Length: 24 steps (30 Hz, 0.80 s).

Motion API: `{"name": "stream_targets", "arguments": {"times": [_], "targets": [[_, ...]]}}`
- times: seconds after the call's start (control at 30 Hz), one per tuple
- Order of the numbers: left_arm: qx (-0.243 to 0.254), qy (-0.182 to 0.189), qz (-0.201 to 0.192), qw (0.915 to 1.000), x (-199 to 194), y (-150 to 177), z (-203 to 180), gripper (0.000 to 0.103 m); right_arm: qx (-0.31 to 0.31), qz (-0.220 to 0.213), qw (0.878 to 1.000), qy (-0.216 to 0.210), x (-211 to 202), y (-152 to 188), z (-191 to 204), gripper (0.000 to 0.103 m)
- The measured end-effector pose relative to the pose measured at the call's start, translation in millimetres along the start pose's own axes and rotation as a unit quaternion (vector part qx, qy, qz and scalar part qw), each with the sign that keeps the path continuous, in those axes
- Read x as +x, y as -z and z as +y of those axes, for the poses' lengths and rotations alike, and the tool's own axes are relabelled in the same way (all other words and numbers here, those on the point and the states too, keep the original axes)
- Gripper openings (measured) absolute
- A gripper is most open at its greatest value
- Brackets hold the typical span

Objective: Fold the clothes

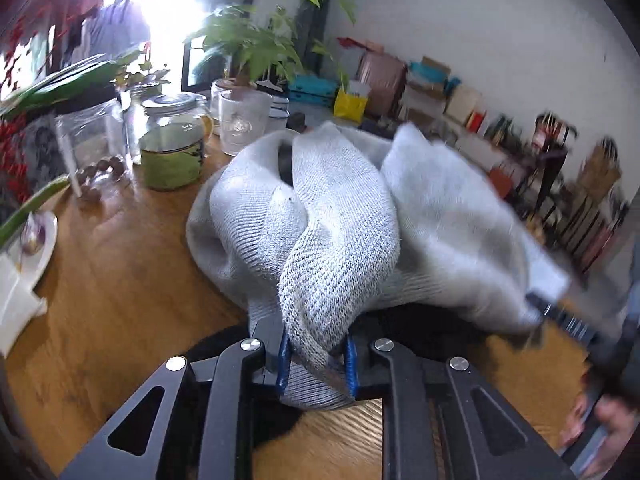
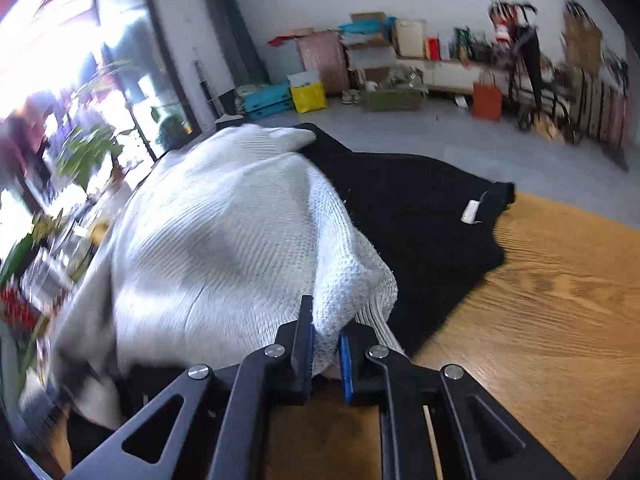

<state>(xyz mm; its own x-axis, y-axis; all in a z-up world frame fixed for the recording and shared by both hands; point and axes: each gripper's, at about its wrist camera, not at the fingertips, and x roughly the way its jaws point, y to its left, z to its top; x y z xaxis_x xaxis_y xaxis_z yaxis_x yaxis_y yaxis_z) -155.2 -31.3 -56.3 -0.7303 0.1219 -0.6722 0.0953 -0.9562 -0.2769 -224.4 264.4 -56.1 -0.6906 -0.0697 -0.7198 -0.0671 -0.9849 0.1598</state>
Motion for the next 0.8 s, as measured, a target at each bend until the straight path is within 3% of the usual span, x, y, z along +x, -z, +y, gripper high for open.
{"name": "stream_targets", "arguments": {"times": [0.1, 0.23, 0.33, 0.43, 0.5, 0.6, 0.63, 0.7, 0.8], "targets": [[-0.024, 0.036, 0.024, 0.9988, -16.2, 16.8, -4.1, 0.021, -0.024, 0.009, 1.000, 0.010, -26.1, 20.8, 5.5, 0.011], [0.014, 0.078, 0.030, 0.9964, -59.0, 47.7, -25.4, 0.020, -0.053, 0.005, 0.998, 0.026, -61.8, 51.7, 10.7, 0.011], [0.036, 0.122, 0.022, 0.9917, -100.6, 58.5, -39.9, 0.020, -0.035, -0.004, 0.998, 0.045, -94.7, 76.6, -4.6, 0.011], [0.063, 0.152, 0.014, 0.9863, -138.3, 70.7, -59.2, 0.020, 0.019, 0.027, 0.998, 0.044, -112.5, 91.9, -32.8, 0.013], [0.079, 0.164, 0.023, 0.9831, -147.2, 86.9, -72.4, 0.020, 0.031, 0.040, 0.997, 0.054, -123.3, 102.9, -43.1, 0.024], [0.102, 0.181, 0.037, 0.9775, -160.0, 110.8, -91.9, 0.020, 0.011, 0.000, 0.998, 0.060, -166.3, 111.7, -41.7, 0.042], [0.104, 0.185, 0.048, 0.9760, -160.3, 117.2, -97.1, 0.020, -0.001, -0.016, 0.998, 0.055, -182.6, 111.9, -37.0, 0.044], [0.112, 0.190, 0.075, 0.9724, -156.3, 140.9, -108.2, 0.020, -0.022, -0.035, 0.999, 0.020, -204.3, 108.1, -20.5, 0.054], [0.130, 0.195, 0.099, 0.9671, -161.8, 173.8, -122.3, 0.020, -0.055, -0.039, 0.997, -0.042, -222.5, 108.5, 9.3, 0.058]]}}
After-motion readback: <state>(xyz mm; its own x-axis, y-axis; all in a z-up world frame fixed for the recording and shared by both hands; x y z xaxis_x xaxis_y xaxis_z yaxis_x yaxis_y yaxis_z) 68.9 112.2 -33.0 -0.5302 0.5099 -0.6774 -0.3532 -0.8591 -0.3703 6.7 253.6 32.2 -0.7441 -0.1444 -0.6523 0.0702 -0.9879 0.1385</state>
